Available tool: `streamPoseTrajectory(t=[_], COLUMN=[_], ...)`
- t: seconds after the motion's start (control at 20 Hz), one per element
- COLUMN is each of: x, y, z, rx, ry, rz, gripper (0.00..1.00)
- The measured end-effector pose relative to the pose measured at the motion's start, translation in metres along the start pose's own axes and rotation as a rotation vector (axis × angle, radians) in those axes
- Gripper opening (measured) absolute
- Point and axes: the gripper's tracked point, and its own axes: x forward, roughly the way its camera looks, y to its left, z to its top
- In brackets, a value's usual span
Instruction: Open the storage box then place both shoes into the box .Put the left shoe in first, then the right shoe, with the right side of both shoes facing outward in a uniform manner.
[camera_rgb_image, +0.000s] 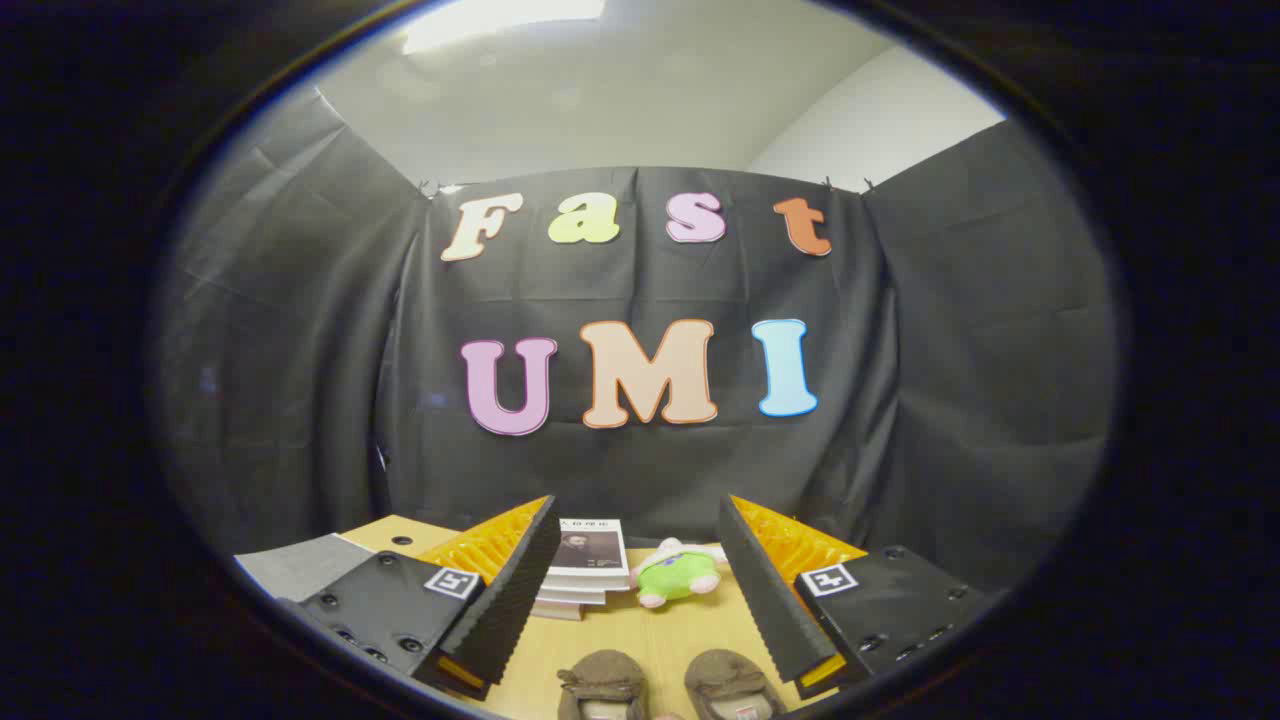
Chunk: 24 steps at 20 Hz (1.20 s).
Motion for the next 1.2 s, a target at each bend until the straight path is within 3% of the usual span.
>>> streamPoseTrajectory(t=[0.55, 1.2], x=[0.024, 0.028], y=[0.023, 0.017], z=[0.002, 0.010], rx=[0.006, 0.009], ry=[-0.010, -0.018], rz=[0.061, 0.052], gripper=[1.00, 1.00])
